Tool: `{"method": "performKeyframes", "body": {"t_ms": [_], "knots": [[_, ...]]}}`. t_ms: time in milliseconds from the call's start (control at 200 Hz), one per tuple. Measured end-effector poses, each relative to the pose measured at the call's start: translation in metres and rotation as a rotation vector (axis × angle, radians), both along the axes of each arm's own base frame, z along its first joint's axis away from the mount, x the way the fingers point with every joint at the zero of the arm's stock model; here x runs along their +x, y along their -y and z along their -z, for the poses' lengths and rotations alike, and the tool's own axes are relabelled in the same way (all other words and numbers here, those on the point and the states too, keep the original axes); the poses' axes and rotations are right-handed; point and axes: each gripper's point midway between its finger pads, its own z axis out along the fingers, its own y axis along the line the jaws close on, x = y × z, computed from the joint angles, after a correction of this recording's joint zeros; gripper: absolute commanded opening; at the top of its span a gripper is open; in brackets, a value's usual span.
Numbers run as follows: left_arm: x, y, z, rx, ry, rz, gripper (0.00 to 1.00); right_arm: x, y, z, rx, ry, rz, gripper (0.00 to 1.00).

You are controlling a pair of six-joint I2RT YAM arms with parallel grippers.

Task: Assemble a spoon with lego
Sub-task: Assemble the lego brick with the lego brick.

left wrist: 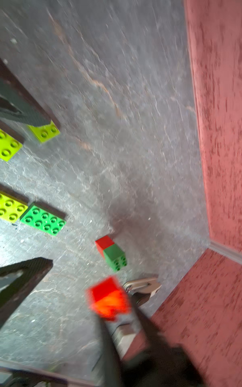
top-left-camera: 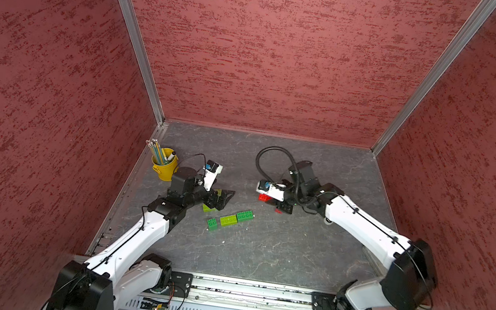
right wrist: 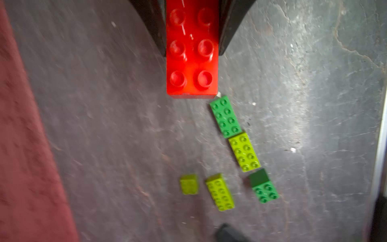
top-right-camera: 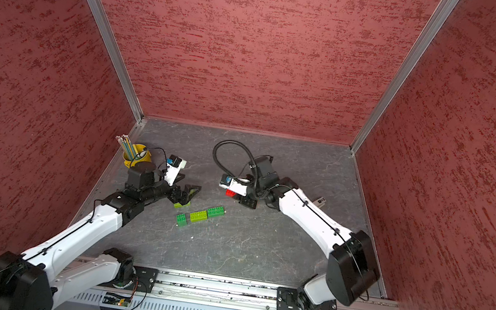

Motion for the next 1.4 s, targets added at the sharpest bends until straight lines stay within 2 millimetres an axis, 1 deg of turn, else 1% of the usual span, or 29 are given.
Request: {"method": "performKeyframes", "body": {"t_ms": [65,140,245,391,536,832,1062,1398], "knots": [[-0.010,0.018,0.001,0.010,0.034,0.079,1.00,0.013,0.022,-0.006,-0.008,0.005,0.084,0.23],[-0.023,0.039,0.003,0.018,0.085,0.173,1.00,0.020,0.039,0.000,-0.031,-0.025,0.158,0.22],[-0.040,0.060,0.008,0.034,0.122,0.279,1.00,0.023,0.049,0.015,-0.061,-0.083,0.211,0.22],[-0.039,0.074,0.009,0.073,0.142,0.343,1.00,0.026,0.055,0.037,-0.099,-0.149,0.251,0.22],[-0.038,0.079,0.010,0.106,0.143,0.377,1.00,0.027,0.056,0.047,-0.117,-0.176,0.256,0.22],[-0.048,0.083,0.022,0.154,0.120,0.423,1.00,0.029,0.060,0.060,-0.122,-0.215,0.228,0.23],[-0.048,0.083,0.028,0.166,0.100,0.423,1.00,0.034,0.055,0.061,-0.110,-0.225,0.204,0.23],[-0.047,0.084,0.032,0.170,0.089,0.427,1.00,0.032,0.052,0.064,-0.108,-0.231,0.177,0.23]]}}
